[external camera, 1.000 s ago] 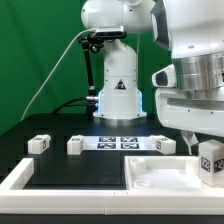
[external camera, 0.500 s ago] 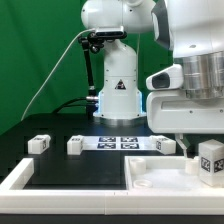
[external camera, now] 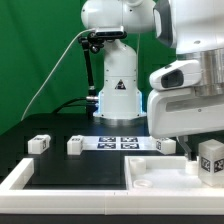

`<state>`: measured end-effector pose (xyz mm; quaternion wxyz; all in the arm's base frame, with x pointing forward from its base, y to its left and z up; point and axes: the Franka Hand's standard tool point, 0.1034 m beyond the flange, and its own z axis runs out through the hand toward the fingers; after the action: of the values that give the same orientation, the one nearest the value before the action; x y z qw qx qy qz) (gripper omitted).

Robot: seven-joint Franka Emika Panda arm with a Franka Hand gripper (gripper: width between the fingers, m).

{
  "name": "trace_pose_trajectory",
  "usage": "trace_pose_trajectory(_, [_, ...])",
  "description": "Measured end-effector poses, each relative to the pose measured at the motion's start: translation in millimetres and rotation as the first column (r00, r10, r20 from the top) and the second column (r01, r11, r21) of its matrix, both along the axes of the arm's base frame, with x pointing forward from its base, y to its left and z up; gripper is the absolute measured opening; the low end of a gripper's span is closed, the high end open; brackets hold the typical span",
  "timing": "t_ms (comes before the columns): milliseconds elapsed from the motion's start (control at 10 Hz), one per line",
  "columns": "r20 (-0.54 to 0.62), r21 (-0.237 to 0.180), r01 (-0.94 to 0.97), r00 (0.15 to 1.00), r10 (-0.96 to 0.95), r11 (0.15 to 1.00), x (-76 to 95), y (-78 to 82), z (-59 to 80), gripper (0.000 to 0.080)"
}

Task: Assemble one leg

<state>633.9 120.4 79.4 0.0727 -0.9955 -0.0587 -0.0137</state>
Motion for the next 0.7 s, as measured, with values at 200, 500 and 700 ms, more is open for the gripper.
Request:
trace_pose_trajectory(200, [0.020,-0.011,-0.173,0.985,0.173,0.985,-1.1,-4.6,-2.1,0.0648])
trace_pose_trajectory(500, [0.024,-0.013,-0.213,0.977,0.214,0.977,-1.8,-5.7,-2.9,0.0538])
trace_pose_trajectory(700, [0.024,-0.013,-0.213,0.977,0.213,0.977,-1.8,-5.8,-2.9,0.0403])
